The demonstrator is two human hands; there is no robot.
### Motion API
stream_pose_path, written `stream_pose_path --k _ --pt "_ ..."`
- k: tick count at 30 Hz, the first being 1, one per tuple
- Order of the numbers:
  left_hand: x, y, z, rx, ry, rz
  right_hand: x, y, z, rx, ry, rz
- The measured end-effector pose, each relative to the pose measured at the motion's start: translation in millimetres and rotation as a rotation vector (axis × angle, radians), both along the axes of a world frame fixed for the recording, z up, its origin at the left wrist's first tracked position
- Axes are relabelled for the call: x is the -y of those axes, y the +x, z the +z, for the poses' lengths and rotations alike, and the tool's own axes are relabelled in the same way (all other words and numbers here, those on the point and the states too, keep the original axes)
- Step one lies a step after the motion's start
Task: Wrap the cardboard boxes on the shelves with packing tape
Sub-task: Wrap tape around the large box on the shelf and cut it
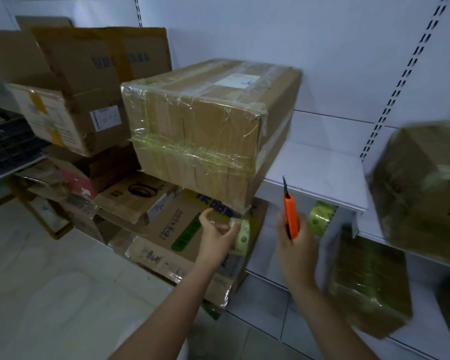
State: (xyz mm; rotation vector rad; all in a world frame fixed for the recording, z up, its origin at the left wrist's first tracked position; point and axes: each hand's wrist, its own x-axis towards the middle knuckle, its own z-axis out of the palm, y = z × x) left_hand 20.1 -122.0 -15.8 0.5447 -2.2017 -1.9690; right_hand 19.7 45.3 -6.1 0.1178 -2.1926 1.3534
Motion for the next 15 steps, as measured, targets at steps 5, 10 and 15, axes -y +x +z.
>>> stream_pose_path --k 5,10,15 --pt "-20.6 -13.1 -14.5 -0.009 0.045 -0.120 -11.8 29.2 14.4 -0.002 0.327 0.000" --pt "-31.6 -16.2 -4.7 0.059 0.042 -0.096 29.9 1.6 92.5 -0.107 0.470 0.063" --pt "-31.2 -4.2 2.2 0.017 0.275 -0.123 36.2 2.0 121.3 -0.034 0.619 0.076"
